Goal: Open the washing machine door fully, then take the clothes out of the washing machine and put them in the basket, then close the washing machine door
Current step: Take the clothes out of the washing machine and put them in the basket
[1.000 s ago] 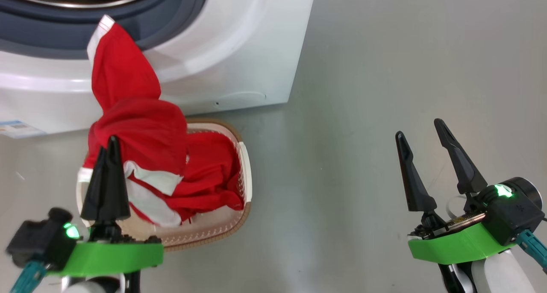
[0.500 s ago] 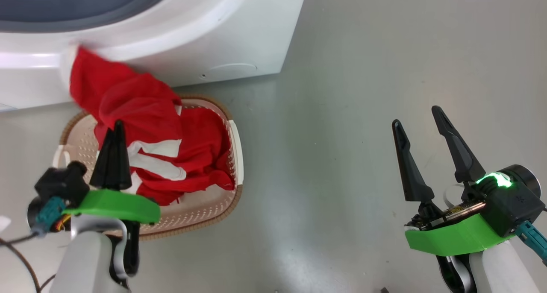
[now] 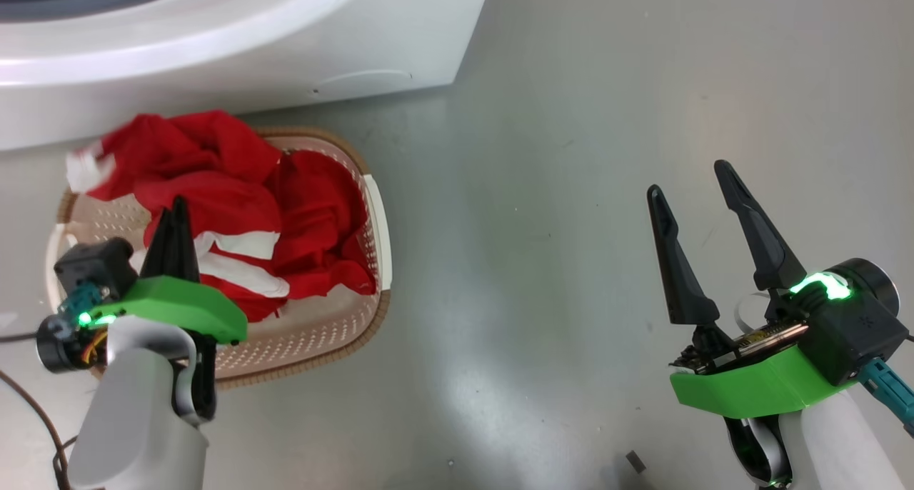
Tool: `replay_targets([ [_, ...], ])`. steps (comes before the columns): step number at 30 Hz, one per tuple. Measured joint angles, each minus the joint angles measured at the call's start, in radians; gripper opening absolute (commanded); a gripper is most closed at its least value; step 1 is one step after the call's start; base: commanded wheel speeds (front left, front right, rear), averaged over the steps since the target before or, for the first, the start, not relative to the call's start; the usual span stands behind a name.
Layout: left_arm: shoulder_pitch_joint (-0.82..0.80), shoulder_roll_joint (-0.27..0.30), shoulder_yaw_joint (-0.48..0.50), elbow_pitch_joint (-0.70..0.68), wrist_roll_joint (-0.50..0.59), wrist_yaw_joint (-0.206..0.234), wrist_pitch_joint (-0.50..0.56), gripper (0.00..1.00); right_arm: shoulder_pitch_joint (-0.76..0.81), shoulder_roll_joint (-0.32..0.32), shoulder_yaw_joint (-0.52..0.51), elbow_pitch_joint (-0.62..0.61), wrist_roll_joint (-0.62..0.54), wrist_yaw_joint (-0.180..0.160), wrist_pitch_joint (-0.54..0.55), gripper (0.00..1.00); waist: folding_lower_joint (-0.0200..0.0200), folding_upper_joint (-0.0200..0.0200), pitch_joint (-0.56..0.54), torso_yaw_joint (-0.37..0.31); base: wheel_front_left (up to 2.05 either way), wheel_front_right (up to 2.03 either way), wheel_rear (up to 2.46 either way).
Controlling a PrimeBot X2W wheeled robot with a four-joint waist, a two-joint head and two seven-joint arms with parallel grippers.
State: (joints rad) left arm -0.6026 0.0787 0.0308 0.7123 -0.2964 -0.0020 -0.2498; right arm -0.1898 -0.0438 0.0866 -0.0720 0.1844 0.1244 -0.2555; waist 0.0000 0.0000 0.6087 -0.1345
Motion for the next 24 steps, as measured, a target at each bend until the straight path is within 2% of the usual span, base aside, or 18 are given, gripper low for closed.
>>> replay_targets([
  [6, -0.084, -0.015, 0.029, 0.156, 0.024, -0.026, 0.000, 0.00, -0.018, 0.000, 0.001, -0.001, -0.001, 0.000, 0.000, 1.00, 0.0000, 0.0000, 0.046, -0.007, 0.00, 0.00, 0.00],
  [11, -0.123, -0.016, 0.051, 0.253, 0.026, -0.026, 0.000, 0.00, -0.025, 0.000, 0.007, -0.003, -0.001, 0.000, 0.000, 1.00, 0.0000, 0.0000, 0.071, -0.011, 0.00, 0.00, 0.00],
  [24, -0.194, -0.017, 0.095, 0.403, 0.031, -0.042, 0.000, 0.00, -0.051, 0.000, 0.014, -0.004, -0.001, 0.000, 0.000, 1.00, 0.0000, 0.0000, 0.121, -0.019, 0.00, 0.00, 0.00],
])
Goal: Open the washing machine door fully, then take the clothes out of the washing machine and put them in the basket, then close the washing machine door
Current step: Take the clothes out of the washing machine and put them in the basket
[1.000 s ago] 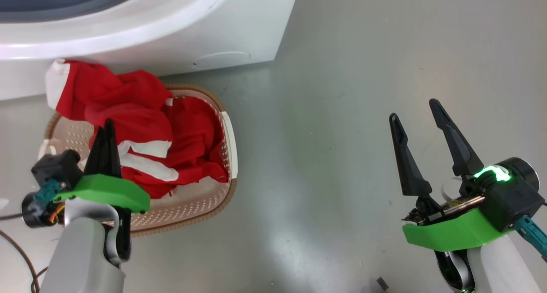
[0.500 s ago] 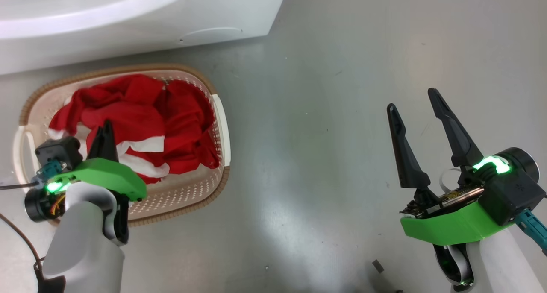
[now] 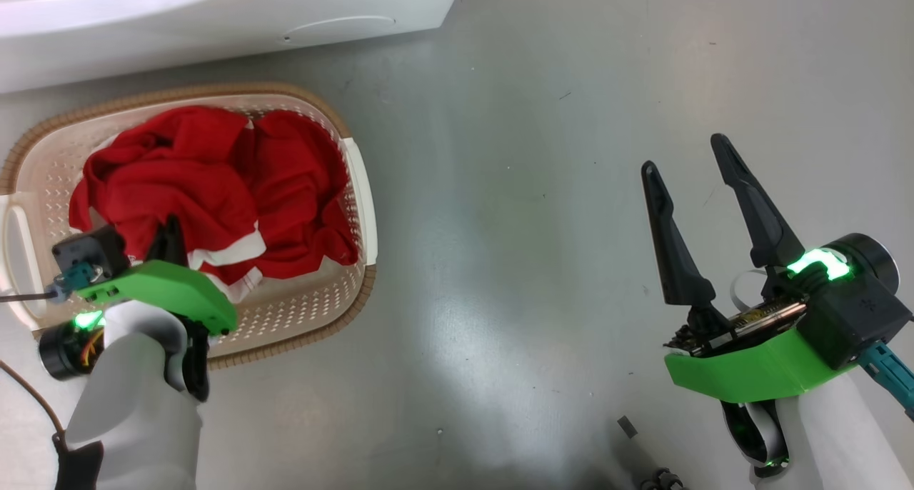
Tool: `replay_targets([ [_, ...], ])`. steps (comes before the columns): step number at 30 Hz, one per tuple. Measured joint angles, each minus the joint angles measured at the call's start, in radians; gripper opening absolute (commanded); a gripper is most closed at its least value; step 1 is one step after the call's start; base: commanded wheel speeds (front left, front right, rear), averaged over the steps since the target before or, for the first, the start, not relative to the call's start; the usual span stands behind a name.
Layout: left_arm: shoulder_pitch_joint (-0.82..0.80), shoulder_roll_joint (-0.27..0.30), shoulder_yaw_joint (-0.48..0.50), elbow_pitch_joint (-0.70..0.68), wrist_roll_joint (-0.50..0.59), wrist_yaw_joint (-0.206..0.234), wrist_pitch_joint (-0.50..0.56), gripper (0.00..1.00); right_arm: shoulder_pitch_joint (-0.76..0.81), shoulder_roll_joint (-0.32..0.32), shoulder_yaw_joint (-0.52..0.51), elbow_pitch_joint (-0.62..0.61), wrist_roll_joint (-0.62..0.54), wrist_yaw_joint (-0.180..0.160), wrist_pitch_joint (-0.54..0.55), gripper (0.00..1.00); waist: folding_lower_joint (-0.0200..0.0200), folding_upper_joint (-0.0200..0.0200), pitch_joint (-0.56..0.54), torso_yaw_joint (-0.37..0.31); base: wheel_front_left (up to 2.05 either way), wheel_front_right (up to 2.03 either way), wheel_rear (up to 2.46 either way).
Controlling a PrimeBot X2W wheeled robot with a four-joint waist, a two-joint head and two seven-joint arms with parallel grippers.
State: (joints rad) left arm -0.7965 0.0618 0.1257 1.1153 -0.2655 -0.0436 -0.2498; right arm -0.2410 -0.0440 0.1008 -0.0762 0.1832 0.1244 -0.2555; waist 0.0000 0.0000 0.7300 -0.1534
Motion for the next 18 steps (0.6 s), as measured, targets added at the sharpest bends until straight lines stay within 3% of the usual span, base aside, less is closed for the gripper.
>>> replay_targets([
  [10, -0.030, 0.001, 0.005, 0.065, 0.000, -0.014, 0.000, 0.00, -0.010, 0.000, 0.007, 0.007, 0.000, 0.000, 0.000, 1.00, 0.0000, 0.0000, 0.002, -0.004, 0.00, 0.00, 0.00],
  [14, -0.030, 0.001, 0.010, 0.040, -0.001, -0.028, 0.000, 0.47, -0.010, 0.000, 0.007, 0.010, 0.000, 0.000, 0.000, 1.00, 0.0000, 0.0000, -0.003, -0.003, 0.00, 0.00, 0.00],
  [15, -0.030, 0.000, 0.010, 0.027, -0.001, -0.029, 0.000, 0.66, -0.010, 0.000, 0.007, 0.011, 0.000, 0.000, 0.000, 1.00, 0.0000, 0.0000, -0.006, -0.003, 0.00, 0.00, 0.00],
  [16, -0.030, 0.000, 0.010, 0.016, -0.001, -0.035, 0.000, 0.95, -0.010, 0.000, 0.007, 0.013, 0.000, 0.000, 0.000, 1.00, 0.0000, 0.0000, -0.008, -0.002, 0.00, 0.00, 0.00],
  [18, -0.029, -0.002, 0.010, 0.000, -0.001, -0.042, 0.000, 1.00, -0.010, 0.000, 0.007, 0.016, 0.001, 0.000, 0.000, 1.00, 0.0000, 0.0000, -0.015, 0.000, 0.00, 0.00, 0.00],
])
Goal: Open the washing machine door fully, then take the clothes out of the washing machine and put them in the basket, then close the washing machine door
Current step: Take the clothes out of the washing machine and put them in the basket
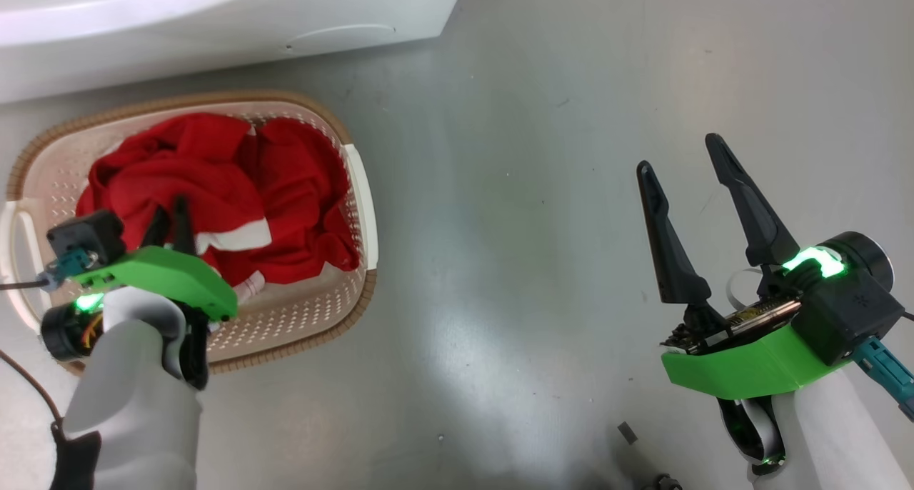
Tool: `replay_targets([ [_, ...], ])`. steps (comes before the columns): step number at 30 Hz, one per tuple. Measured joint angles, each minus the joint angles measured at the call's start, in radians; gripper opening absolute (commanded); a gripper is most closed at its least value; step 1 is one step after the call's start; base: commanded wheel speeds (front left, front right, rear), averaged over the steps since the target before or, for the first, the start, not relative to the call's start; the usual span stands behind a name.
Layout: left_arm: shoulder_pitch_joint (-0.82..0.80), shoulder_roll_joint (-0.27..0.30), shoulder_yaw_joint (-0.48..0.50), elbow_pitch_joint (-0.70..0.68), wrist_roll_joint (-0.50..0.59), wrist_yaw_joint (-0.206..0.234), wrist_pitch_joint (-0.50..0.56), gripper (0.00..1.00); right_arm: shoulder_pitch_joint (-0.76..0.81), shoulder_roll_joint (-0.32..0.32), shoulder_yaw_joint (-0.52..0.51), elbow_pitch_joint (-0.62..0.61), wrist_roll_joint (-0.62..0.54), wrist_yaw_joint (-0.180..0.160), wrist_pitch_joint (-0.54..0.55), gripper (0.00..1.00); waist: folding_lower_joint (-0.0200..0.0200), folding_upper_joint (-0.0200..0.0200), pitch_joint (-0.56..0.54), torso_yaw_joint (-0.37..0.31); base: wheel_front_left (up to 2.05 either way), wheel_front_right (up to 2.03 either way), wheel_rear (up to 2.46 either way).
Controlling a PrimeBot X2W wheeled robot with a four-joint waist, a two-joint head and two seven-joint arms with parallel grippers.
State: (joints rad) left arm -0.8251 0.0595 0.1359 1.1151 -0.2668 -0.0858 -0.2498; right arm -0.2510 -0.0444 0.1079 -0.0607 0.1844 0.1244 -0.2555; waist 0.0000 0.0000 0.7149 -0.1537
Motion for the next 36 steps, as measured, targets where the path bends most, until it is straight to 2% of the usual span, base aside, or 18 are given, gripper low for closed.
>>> replay_targets([
  [6, 0.034, -0.014, -0.003, -0.036, -0.006, -0.028, 0.000, 1.00, 0.000, 0.000, -0.002, 0.010, 0.001, 0.000, 0.000, 1.00, 0.0000, 0.0000, -0.034, 0.006, 0.00, 0.00, 0.00],
  [12, 0.126, -0.018, -0.009, -0.161, 0.004, -0.030, 0.000, 1.00, 0.003, -0.002, -0.003, 0.019, 0.006, 0.000, 0.000, 1.00, 0.0000, 0.0000, -0.081, 0.013, 0.00, 0.00, 0.00],
  [19, 0.258, -0.026, -0.018, -0.365, 0.012, -0.038, 0.000, 1.00, 0.023, -0.003, -0.010, 0.036, 0.007, 0.000, 0.000, 1.00, 0.0000, 0.0000, -0.155, 0.020, 0.00, 0.00, 0.00],
  [26, 0.381, -0.028, -0.069, -0.615, -0.044, -0.038, 0.000, 1.00, 0.062, -0.003, -0.013, 0.051, 0.006, 0.000, 0.000, 1.00, 0.0000, 0.0000, -0.238, 0.031, 0.00, 0.00, 0.00],
  [28, 0.421, -0.027, -0.077, -0.690, -0.051, -0.033, 0.000, 1.00, 0.070, -0.003, -0.016, 0.055, 0.003, 0.000, 0.000, 1.00, 0.0000, 0.0000, -0.263, 0.034, 0.00, 0.00, 0.00],
  [36, 0.569, -0.026, -0.113, -0.934, 0.008, 0.040, -0.003, 1.00, 0.113, -0.003, -0.038, 0.068, -0.011, 0.000, 0.000, 1.00, 0.0000, 0.0000, -0.358, 0.042, 0.00, 0.00, 0.00],
])
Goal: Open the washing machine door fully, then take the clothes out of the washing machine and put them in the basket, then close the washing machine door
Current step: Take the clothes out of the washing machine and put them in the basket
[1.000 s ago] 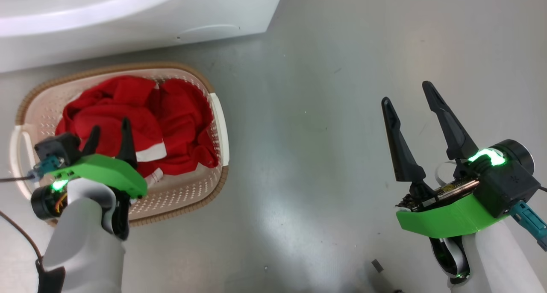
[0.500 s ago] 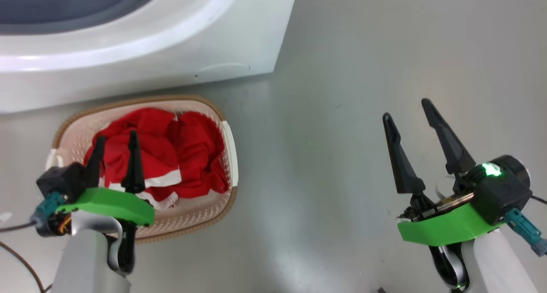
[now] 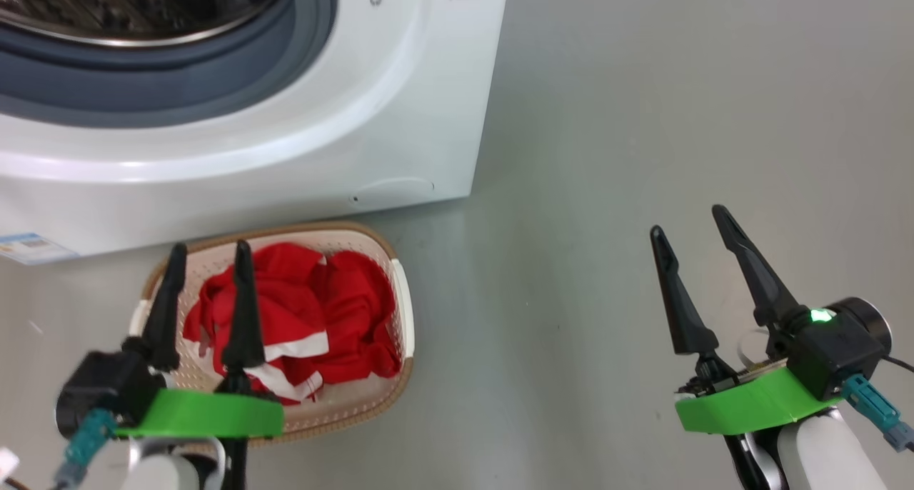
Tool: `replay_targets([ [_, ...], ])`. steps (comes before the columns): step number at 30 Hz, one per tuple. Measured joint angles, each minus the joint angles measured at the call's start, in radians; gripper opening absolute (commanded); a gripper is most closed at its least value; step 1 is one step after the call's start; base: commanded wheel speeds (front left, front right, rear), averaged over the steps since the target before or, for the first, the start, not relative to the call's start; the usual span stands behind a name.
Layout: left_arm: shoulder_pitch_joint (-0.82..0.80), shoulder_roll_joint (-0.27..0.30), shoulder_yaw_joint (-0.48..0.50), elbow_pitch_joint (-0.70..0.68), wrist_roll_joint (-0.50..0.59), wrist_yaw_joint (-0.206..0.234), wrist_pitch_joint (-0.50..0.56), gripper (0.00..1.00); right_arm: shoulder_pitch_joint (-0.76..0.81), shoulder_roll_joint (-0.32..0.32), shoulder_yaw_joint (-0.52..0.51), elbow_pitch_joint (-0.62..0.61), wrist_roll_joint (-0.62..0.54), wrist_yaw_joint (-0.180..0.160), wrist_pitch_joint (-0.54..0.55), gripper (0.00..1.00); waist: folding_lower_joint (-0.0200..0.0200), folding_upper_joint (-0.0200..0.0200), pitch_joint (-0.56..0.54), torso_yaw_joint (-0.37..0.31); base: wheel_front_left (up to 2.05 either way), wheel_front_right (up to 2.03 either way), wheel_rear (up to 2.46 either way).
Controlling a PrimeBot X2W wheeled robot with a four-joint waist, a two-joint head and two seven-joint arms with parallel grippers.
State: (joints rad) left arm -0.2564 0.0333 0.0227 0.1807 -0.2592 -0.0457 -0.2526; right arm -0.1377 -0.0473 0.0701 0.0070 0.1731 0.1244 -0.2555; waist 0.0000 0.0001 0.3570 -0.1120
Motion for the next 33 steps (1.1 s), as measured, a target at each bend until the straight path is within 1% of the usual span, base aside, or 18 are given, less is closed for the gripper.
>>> replay_targets([
  [4, 0.070, 0.002, -0.037, -0.075, 0.005, 0.034, 0.000, 1.00, 0.023, 0.000, -0.019, 0.003, -0.009, 0.000, 0.000, 1.00, 0.0000, 0.0000, -0.046, 0.004, 0.00, 0.00, 0.00],
  [8, 0.124, 0.003, -0.059, -0.122, 0.004, 0.040, 0.000, 1.00, 0.057, 0.001, -0.028, 0.004, -0.018, 0.000, 0.000, 1.00, 0.0001, 0.0000, -0.094, 0.010, 0.00, 0.00, 0.00],
  [13, 0.192, 0.005, -0.062, -0.171, 0.009, 0.048, 0.000, 1.00, 0.092, 0.001, -0.043, -0.001, -0.027, 0.000, 0.000, 1.00, 0.0000, 0.0000, -0.154, 0.017, 0.00, 0.00, 0.00],
  [18, 0.276, 0.007, -0.065, -0.214, 0.022, 0.081, 0.000, 1.00, 0.138, 0.002, -0.061, -0.016, -0.052, 0.000, 0.000, 1.00, 0.0000, 0.0000, -0.220, 0.022, 0.00, 0.00, 0.00],
  [25, 0.328, 0.009, -0.079, -0.246, 0.033, 0.090, 0.000, 1.00, 0.177, 0.004, -0.070, -0.028, -0.053, 0.000, 0.000, 1.00, 0.0000, 0.0000, -0.270, 0.025, 0.00, 0.00, 0.00],
  [33, 0.373, 0.010, -0.064, -0.244, 0.062, 0.089, 0.000, 1.00, 0.218, 0.006, -0.077, -0.031, -0.053, 0.000, 0.000, 1.00, 0.0000, 0.0000, -0.316, 0.017, 0.00, 0.00, 0.00],
])
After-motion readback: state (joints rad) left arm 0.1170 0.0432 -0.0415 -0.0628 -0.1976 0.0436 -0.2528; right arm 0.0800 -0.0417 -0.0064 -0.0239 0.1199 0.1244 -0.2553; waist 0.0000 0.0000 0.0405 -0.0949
